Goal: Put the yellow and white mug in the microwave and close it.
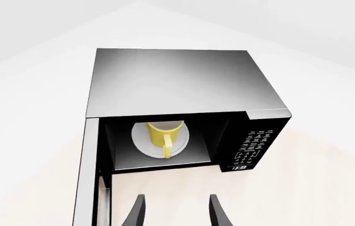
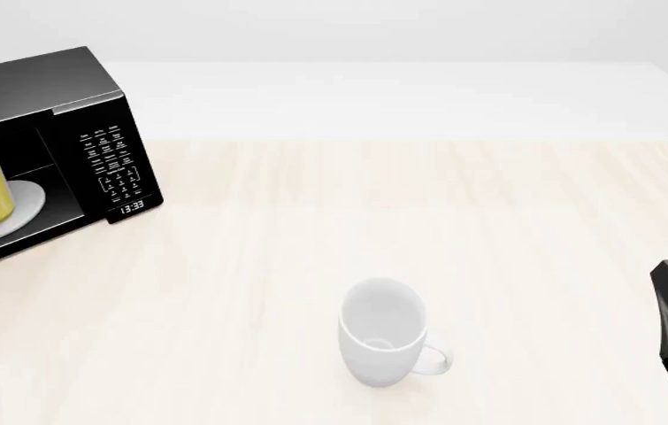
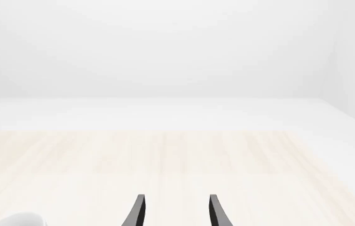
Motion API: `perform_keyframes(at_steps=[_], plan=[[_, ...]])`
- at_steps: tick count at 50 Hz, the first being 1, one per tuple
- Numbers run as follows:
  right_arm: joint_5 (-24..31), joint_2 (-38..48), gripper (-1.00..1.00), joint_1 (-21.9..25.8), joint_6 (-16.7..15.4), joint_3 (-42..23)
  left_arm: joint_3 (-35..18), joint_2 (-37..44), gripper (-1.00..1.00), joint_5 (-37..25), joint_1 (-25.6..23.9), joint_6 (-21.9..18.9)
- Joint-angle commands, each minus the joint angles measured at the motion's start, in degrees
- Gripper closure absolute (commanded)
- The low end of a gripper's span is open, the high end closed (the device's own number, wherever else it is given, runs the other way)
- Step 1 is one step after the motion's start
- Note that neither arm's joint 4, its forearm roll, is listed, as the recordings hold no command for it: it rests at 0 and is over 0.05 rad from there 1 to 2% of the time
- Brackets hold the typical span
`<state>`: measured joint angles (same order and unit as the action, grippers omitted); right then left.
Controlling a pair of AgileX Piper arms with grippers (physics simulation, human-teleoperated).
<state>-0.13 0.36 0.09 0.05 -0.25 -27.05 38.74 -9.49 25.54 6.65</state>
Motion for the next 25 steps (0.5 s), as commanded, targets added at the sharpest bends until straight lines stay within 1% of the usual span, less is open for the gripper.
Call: perform_keyframes(at_steps=[1,13,25], plan=[[0.00,0.00,-1.00,0.00,0.00,0.00,-2.75,-4.26,-1.00,-5.02,0.52,-0.17],[0.00,0.00,-1.00,0.01,0.00,0.00,-5.66,-6.87,-1.00,-8.93,0.47,-0.51],[0.00,-0.01,-1.00,0.01,0.00,0.00,-9.62,-7.72,-1.00,-12.77,2.67,-1.26]])
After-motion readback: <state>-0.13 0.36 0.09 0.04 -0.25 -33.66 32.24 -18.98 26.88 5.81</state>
